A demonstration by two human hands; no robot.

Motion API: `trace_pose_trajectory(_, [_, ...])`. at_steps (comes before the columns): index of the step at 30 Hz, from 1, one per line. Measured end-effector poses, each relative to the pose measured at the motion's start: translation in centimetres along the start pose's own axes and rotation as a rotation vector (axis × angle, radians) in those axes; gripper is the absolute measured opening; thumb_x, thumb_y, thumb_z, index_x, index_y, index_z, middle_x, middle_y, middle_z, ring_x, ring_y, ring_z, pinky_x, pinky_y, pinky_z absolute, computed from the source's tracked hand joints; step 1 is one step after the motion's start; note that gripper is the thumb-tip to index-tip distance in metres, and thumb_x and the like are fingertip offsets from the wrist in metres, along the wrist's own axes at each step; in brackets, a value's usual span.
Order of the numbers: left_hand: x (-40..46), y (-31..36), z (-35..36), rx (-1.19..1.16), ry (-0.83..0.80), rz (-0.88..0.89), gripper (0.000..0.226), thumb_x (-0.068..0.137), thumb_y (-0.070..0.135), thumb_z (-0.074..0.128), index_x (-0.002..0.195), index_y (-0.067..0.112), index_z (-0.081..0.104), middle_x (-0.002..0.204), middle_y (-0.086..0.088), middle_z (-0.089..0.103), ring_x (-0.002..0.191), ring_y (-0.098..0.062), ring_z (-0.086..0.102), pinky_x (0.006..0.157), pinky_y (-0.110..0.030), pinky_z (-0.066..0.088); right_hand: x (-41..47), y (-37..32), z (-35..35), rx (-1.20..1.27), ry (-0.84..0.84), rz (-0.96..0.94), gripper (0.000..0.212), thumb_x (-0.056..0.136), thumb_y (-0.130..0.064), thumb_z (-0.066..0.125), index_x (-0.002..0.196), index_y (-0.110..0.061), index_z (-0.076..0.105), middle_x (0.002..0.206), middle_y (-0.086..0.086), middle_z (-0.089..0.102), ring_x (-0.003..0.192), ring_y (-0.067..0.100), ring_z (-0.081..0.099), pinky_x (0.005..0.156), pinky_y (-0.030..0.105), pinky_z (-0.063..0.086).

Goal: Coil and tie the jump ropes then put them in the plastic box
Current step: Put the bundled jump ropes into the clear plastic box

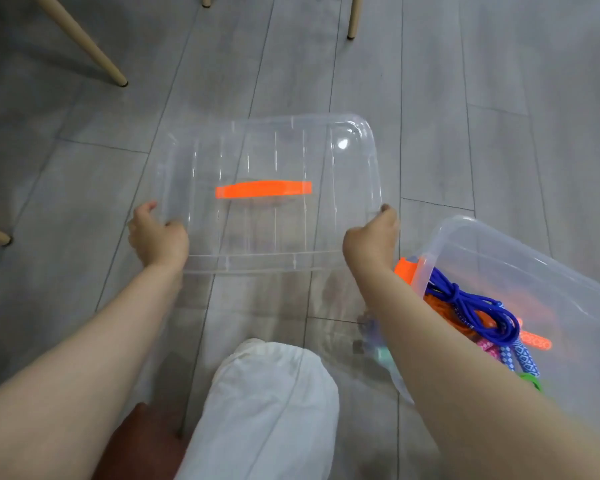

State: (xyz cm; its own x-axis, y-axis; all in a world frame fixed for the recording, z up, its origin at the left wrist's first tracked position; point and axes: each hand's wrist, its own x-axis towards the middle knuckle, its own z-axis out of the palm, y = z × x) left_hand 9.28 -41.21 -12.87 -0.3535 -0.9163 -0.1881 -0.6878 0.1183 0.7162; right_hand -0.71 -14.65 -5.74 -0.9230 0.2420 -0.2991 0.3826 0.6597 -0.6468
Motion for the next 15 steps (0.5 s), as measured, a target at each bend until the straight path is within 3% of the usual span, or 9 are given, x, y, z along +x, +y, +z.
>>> trace_pose_trajectory(5, [-2.4,4.4,-0.1,-0.123,-0.011,-0.003,0.049,0.082,0.006,0.051,0.131,0.009,0.049,0.134,-0.015,0.052,0.121,-0.031,0.051,0.1,-0.033,0.038,-0.8,-0.7,-6.3,0.058,0.134,-0.174,0.065,0.088,0.005,0.041,0.149,-0.008,0.023,0.146,0.012,0.031,0.133,0.025,0.035,0.099,0.021,0.028])
trace_pose_trajectory(8, [-4.9,7.6,0.1,-0.098,-0.101,0.015,0.043,0.083,0.01,0.05,0.126,0.009,0.051,0.124,-0.016,0.059,0.116,-0.036,0.053,0.096,-0.037,0.041,-0.8,0.3,-10.3,0.09,0.233,-0.2,0.059,0.091,0.001,0.042,0.148,-0.004,0.028,0.143,0.015,0.036,0.13,0.027,0.037,0.094,0.017,0.025])
trace_pose_trajectory(12, [-9.6,11.0,0.5,-0.129,-0.284,0.067,0.031,0.073,0.022,0.048,0.103,0.015,0.055,0.103,-0.014,0.062,0.106,-0.037,0.056,0.083,-0.036,0.044,-0.7,3.2,-15.9,0.104,0.323,-0.121,0.056,0.089,0.003,0.043,0.144,0.0,0.033,0.141,0.02,0.039,0.13,0.032,0.038,0.106,0.03,0.027])
trace_pose_trajectory(14, [-12.3,12.5,0.5,-0.106,-0.379,0.083,0.031,0.072,0.025,0.048,0.102,0.022,0.05,0.108,-0.012,0.06,0.111,-0.035,0.054,0.086,-0.034,0.042,-0.7,5.1,-18.9,0.088,0.37,-0.081,0.056,0.088,0.004,0.044,0.143,0.003,0.034,0.14,0.023,0.042,0.13,0.035,0.038,0.106,0.031,0.026])
trace_pose_trajectory(15, [-13.6,13.1,0.7,-0.106,-0.425,0.095,0.041,0.069,0.028,0.047,0.109,0.023,0.051,0.115,-0.01,0.06,0.115,-0.033,0.052,0.09,-0.033,0.04,-0.7,6.2,-20.3,0.088,0.39,-0.055,0.055,0.088,0.005,0.044,0.142,0.004,0.035,0.139,0.025,0.042,0.13,0.036,0.038,0.106,0.032,0.026])
